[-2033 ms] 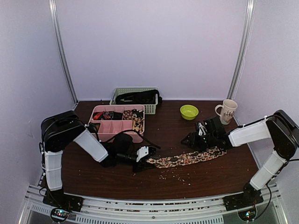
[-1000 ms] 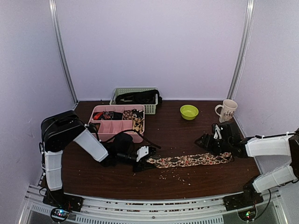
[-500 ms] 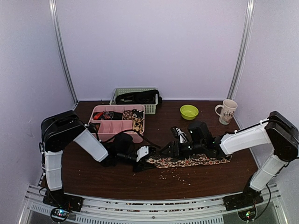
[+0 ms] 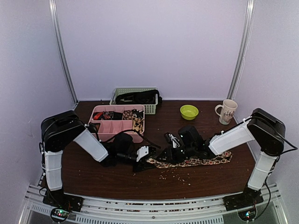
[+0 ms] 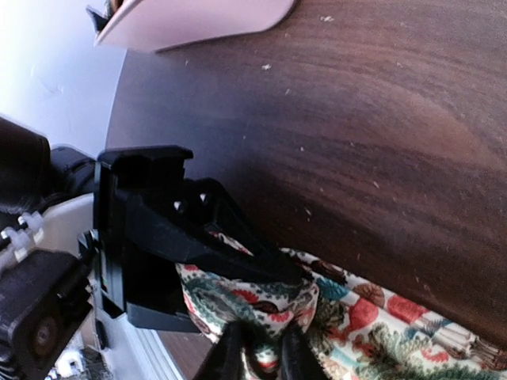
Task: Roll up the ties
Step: Roll the tie at the center of the board.
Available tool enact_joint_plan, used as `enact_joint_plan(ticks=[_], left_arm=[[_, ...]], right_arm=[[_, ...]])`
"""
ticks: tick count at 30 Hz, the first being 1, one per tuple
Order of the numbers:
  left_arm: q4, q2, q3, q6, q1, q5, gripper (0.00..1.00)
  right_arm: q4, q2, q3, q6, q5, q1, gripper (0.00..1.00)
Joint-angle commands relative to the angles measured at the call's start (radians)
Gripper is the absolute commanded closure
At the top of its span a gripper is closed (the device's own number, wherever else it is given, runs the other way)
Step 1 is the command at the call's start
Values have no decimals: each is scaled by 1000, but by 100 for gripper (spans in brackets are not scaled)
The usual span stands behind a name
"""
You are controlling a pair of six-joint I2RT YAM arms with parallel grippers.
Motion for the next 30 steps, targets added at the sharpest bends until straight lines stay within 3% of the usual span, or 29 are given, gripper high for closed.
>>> enact_joint_plan(ticks=[1, 2, 8, 19, 23, 27, 30], left_arm=[[-126, 37, -29, -26, 12, -54, 67], [-115, 34, -34, -32, 14, -56, 65], [101, -35, -141, -111, 40, -75, 41], [335, -41, -253, -166, 42, -106, 36], [320, -26, -227, -170, 41, -105, 34], [272, -36, -193, -163, 31, -91, 19], [160, -20, -126, -124, 10, -88, 16]], right_arm=[[-2, 25, 21, -8, 6, 6, 94], [-16, 29, 20, -18, 14, 6, 100], [-61, 61, -1, -68, 52, 4, 100], [-82, 105, -5, -90, 88, -4, 100], [-82, 63, 2, -88, 81, -3, 100], [-127, 48, 29, -106, 75, -2, 100], [-129, 52, 33, -104, 64, -3, 100]])
